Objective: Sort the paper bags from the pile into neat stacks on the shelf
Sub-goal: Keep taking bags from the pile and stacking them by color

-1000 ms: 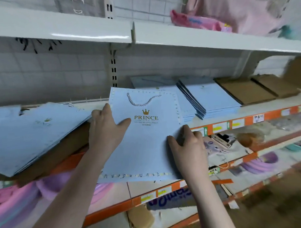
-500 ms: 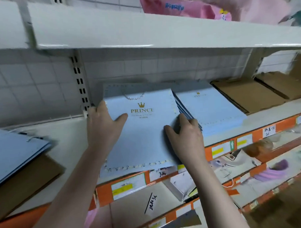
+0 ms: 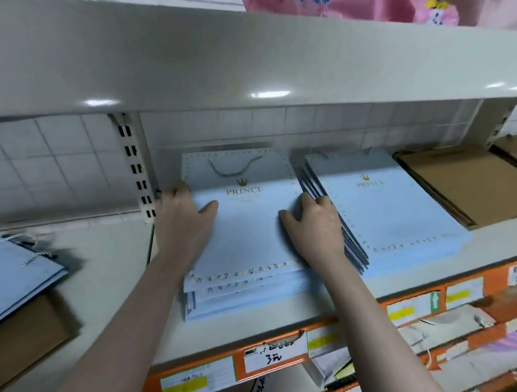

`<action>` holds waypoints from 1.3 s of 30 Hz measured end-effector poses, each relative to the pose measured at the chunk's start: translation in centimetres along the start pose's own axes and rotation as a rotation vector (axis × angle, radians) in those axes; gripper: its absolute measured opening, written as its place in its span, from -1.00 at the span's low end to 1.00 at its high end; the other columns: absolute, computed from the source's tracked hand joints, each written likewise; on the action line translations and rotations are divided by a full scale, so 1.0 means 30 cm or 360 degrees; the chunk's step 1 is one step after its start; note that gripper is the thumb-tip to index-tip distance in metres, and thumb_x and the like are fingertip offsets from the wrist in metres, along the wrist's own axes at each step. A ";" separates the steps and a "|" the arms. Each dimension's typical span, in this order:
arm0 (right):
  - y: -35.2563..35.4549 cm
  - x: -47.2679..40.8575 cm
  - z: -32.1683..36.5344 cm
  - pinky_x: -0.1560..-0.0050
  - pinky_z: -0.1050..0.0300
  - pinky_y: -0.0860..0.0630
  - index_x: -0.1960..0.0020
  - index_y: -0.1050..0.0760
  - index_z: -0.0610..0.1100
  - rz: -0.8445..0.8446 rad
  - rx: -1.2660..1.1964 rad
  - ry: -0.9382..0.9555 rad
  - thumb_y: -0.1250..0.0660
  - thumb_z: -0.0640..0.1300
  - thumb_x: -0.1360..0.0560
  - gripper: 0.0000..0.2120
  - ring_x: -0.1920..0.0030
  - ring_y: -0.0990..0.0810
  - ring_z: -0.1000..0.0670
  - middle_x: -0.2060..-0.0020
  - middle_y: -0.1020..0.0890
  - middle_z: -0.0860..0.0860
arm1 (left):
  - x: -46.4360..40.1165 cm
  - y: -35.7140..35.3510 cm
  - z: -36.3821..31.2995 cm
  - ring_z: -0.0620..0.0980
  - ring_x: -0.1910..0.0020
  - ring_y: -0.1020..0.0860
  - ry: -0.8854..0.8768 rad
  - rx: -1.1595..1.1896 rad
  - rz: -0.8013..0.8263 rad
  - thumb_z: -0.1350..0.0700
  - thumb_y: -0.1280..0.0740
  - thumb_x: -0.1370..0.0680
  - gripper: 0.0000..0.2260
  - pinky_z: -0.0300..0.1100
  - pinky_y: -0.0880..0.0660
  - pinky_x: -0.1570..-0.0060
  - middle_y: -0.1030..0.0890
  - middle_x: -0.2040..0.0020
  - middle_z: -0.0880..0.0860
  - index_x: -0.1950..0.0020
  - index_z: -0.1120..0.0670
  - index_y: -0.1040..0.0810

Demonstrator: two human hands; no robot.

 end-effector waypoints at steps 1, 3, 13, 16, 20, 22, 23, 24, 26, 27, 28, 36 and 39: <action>-0.009 0.001 -0.003 -0.14 0.01 -0.27 -0.17 -0.40 -0.25 -0.0005 0.0054 0.0024 -0.21 0.04 -0.53 -0.62 -0.14 -0.37 -0.18 -0.10 -0.44 -0.18 | 0.012 -0.006 0.000 0.25 -0.07 -0.42 0.0014 -0.0020 -0.0010 0.05 -0.35 -0.46 -0.65 0.02 -0.36 -0.02 -0.47 -0.06 0.26 -0.09 0.30 -0.46; -0.026 0.006 -0.009 -0.14 0.03 -0.25 -0.26 -0.38 -0.22 -0.0038 0.0228 0.0081 -0.16 0.09 -0.55 -0.55 -0.15 -0.35 -0.17 -0.13 -0.44 -0.16 | 0.036 -0.018 0.001 0.24 -0.10 -0.41 0.0018 -0.0051 -0.0033 0.08 -0.33 -0.48 -0.66 0.02 -0.35 -0.06 -0.45 -0.11 0.26 -0.12 0.31 -0.45; -0.035 0.011 -0.045 0.16 0.07 -0.39 -0.32 -0.27 -0.22 0.0147 0.0228 0.0239 -0.04 0.11 -0.61 -0.54 -0.05 -0.54 -0.17 -0.15 -0.48 -0.16 | 0.075 -0.064 0.005 0.25 -0.14 -0.43 0.0097 -0.0118 0.0151 0.02 -0.22 -0.55 -0.55 0.05 -0.41 -0.08 -0.40 -0.24 0.27 -0.28 0.32 -0.30; -0.031 0.008 -0.047 0.21 0.10 -0.39 -0.28 -0.31 -0.23 0.0152 0.0294 0.0280 -0.03 0.11 -0.61 -0.55 -0.01 -0.57 -0.16 -0.11 -0.51 -0.16 | 0.083 -0.067 0.007 0.24 -0.09 -0.44 0.0121 -0.0182 0.0202 -0.02 -0.20 -0.56 -0.57 0.02 -0.39 -0.01 -0.41 -0.19 0.25 -0.22 0.32 -0.31; -0.027 0.007 -0.048 0.25 0.14 -0.35 -0.24 -0.33 -0.24 0.0171 0.0362 0.0291 -0.03 0.11 -0.61 -0.55 0.01 -0.58 -0.14 -0.08 -0.53 -0.16 | 0.081 -0.070 0.007 0.22 -0.11 -0.43 0.0153 -0.0315 0.0281 -0.05 -0.18 -0.57 -0.71 -0.04 -0.32 0.04 -0.42 -0.16 0.22 -0.03 0.19 -0.31; -0.027 0.007 -0.043 0.24 0.14 -0.34 -0.24 -0.32 -0.25 0.0193 0.0374 0.0298 -0.02 0.11 -0.61 -0.55 0.01 -0.58 -0.15 -0.09 -0.52 -0.17 | 0.079 -0.072 0.006 0.21 -0.15 -0.42 0.0178 -0.0367 0.0318 -0.06 -0.16 -0.57 -0.69 -0.05 -0.30 0.04 -0.41 -0.20 0.21 -0.06 0.19 -0.32; -0.026 0.008 -0.040 0.23 0.13 -0.34 -0.26 -0.31 -0.26 0.0205 0.0369 0.0298 -0.02 0.10 -0.61 -0.54 -0.01 -0.57 -0.15 -0.10 -0.51 -0.18 | 0.079 -0.071 0.004 0.22 -0.17 -0.41 0.0189 -0.0381 0.0330 -0.07 -0.15 -0.57 -0.66 -0.03 -0.32 0.02 -0.40 -0.23 0.20 -0.11 0.20 -0.32; -0.026 0.009 -0.038 0.23 0.12 -0.34 -0.29 -0.28 -0.27 0.0222 0.0354 0.0292 -0.01 0.09 -0.61 -0.53 -0.02 -0.56 -0.16 -0.12 -0.50 -0.19 | 0.079 -0.070 0.001 0.23 -0.19 -0.40 0.0192 -0.0391 0.0331 -0.08 -0.15 -0.57 -0.62 -0.01 -0.34 -0.02 -0.39 -0.27 0.21 -0.18 0.22 -0.32; -0.023 0.016 -0.036 0.21 0.10 -0.37 -0.36 -0.22 -0.28 0.0254 0.0305 0.0278 0.01 0.08 -0.62 -0.51 -0.03 -0.55 -0.17 -0.15 -0.48 -0.21 | 0.082 -0.064 -0.009 0.25 -0.23 -0.38 0.0185 -0.0424 0.0303 -0.09 -0.14 -0.57 -0.53 0.03 -0.37 -0.11 -0.36 -0.33 0.22 -0.30 0.25 -0.28; -0.019 0.019 -0.036 0.19 0.08 -0.39 -0.38 -0.19 -0.27 0.0263 0.0278 0.0270 0.02 0.08 -0.62 -0.50 -0.03 -0.55 -0.17 -0.16 -0.47 -0.21 | 0.083 -0.056 -0.016 0.25 -0.26 -0.36 0.0178 -0.0451 0.0278 -0.10 -0.14 -0.57 -0.50 0.04 -0.35 -0.16 -0.35 -0.35 0.22 -0.34 0.25 -0.26; -0.013 0.020 -0.036 0.17 0.07 -0.41 -0.41 -0.16 -0.26 0.0277 0.0257 0.0260 0.02 0.08 -0.62 -0.49 -0.04 -0.54 -0.17 -0.17 -0.46 -0.21 | 0.084 -0.047 -0.025 0.24 -0.29 -0.34 0.0169 -0.0482 0.0247 -0.10 -0.15 -0.57 -0.48 0.04 -0.34 -0.20 -0.35 -0.36 0.21 -0.37 0.25 -0.26; 0.077 0.021 -0.029 -0.25 -0.01 -0.33 -0.49 -0.05 -0.26 0.0287 0.0278 0.0321 -0.03 0.06 -0.60 -0.41 -0.29 -0.37 -0.16 -0.34 -0.34 -0.19 | 0.086 0.057 -0.109 0.20 -0.32 -0.31 0.0088 -0.0663 0.0103 -0.16 -0.19 -0.56 -0.45 -0.04 -0.25 -0.26 -0.35 -0.33 0.25 -0.34 0.25 -0.34; 0.111 0.052 -0.037 -0.29 0.01 -0.29 -0.49 -0.06 -0.25 0.0220 0.0302 0.0423 -0.03 0.09 -0.61 -0.41 -0.33 -0.32 -0.14 -0.35 -0.33 -0.16 | 0.137 0.086 -0.125 0.17 -0.38 -0.24 0.0045 -0.0719 0.0013 -0.16 -0.19 -0.56 -0.41 -0.06 -0.17 -0.32 -0.31 -0.39 0.23 -0.41 0.25 -0.28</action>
Point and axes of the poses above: each hand's wrist, its own x-axis away from the middle knuckle, its own y-axis out of the back of the hand, z = x × y, the point moved 3 cm from there along -x, towards the middle knuckle
